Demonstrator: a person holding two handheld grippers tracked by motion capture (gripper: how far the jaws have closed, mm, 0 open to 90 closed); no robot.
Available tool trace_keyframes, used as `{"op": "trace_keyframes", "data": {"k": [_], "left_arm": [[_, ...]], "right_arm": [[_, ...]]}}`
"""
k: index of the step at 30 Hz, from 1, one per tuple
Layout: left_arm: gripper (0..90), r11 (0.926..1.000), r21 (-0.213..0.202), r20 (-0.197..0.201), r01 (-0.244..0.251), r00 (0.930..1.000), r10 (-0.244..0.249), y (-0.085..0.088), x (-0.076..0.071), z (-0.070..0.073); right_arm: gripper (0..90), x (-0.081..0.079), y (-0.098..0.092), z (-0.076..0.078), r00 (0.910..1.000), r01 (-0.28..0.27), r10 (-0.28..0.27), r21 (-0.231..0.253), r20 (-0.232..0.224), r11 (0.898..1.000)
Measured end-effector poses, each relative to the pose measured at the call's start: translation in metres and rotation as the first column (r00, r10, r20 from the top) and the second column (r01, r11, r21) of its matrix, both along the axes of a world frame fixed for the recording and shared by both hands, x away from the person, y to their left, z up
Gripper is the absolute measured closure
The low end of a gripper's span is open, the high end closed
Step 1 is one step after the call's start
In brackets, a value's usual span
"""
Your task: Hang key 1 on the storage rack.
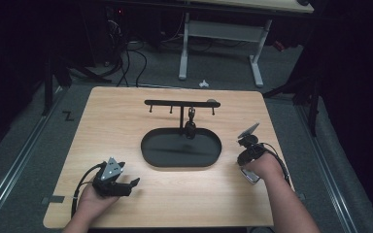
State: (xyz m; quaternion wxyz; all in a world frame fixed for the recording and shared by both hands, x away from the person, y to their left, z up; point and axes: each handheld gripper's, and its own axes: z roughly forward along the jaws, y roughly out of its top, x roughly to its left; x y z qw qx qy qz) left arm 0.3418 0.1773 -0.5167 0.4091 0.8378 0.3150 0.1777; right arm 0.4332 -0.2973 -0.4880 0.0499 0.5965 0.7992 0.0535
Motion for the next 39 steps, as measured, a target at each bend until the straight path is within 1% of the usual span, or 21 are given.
{"op": "trace_keyframes", "data": {"k": [2,3,4,10,12,20,24,28,29,32,35,36,37,38,39], "left_arm": [[19.2,1.0,0.002,-0.002,0.0,1.0,0.0,0.0,0.0,0.0],[19.2,1.0,0.002,-0.002,0.0,1.0,0.0,0.0,0.0,0.0],[19.2,1.0,-0.002,-0.005,0.0,1.0,0.0,0.0,0.001,0.0],[19.4,0.9998,-0.018,-0.014,0.001,0.9999,-0.002,0.0,0.001,0.002],[19.4,0.9998,-0.021,-0.011,-0.001,0.9999,0.001,0.001,0.001,0.002],[19.5,0.9999,-0.014,-0.01,0.007,0.9999,-0.007,0.0,0.0,0.001],[19.5,0.9999,-0.008,-0.012,0.012,0.9999,-0.012,0.0,0.0,0.001],[19.6,0.9999,-0.004,-0.013,0.015,0.9998,-0.015,-0.001,0.0,0.0],[19.5,0.9999,-0.003,-0.016,0.017,0.9997,-0.017,-0.001,0.0,0.0],[19.6,0.9998,-0.001,-0.016,0.018,0.9997,-0.018,-0.001,0.0,-0.001],[19.6,0.9998,0.001,-0.018,0.019,0.9996,-0.019,-0.001,0.0,-0.001],[19.6,0.9998,0.0,-0.018,0.019,0.9997,-0.019,-0.001,0.0,-0.001],[19.6,0.9998,0.001,-0.019,0.02,0.9996,-0.02,-0.001,0.0,-0.001],[19.6,0.9998,0.0,-0.019,0.02,0.9996,-0.02,-0.001,0.0,-0.001],[19.6,0.9998,0.0,-0.019,0.02,0.9996,-0.02,-0.001,0.0,-0.001]], "right_arm": [[71.2,-0.001,0.0,0.0,1.0,-0.009,0.009,0.001,0.001,1.0],[71.2,-0.001,0.0,0.0,1.0,-0.009,0.009,0.001,0.001,1.0],[73.1,-0.002,0.001,0.0,0.9999,-0.015,0.015,0.001,0.008,1.0],[74.2,-0.004,0.001,0.0,0.9996,-0.018,0.018,0.002,0.022,1.0],[74.4,-0.004,0.001,0.0,0.9996,-0.012,0.012,0.006,0.024,1.0],[74.5,-0.002,0.001,0.0,0.9999,-0.002,0.002,0.006,0.012,1.0],[74.6,0.001,-0.001,0.002,0.9999,-0.003,0.003,0.017,0.014,1.0],[73.7,0.003,0.001,0.003,0.9999,-0.01,0.01,0.004,0.006,1.0],[72.7,0.004,0.001,0.003,0.9999,-0.01,0.01,0.002,0.006,1.0],[65.5,0.007,0.004,0.003,0.9997,-0.021,0.021,-0.015,0.01,1.0],[65.9,0.007,0.005,0.001,0.9996,-0.028,0.028,-0.016,0.007,0.999],[67.7,0.008,0.005,0.0,0.9995,-0.032,0.032,-0.019,0.005,0.999],[67.7,0.008,0.005,0.0,0.9994,-0.034,0.034,-0.012,0.001,0.999],[70.9,0.008,0.006,0.0,0.9993,-0.037,0.037,-0.008,-0.001,0.999],[70.9,0.008,0.006,0.0,0.9993,-0.037,0.037,-0.008,-0.001,0.999]]}}
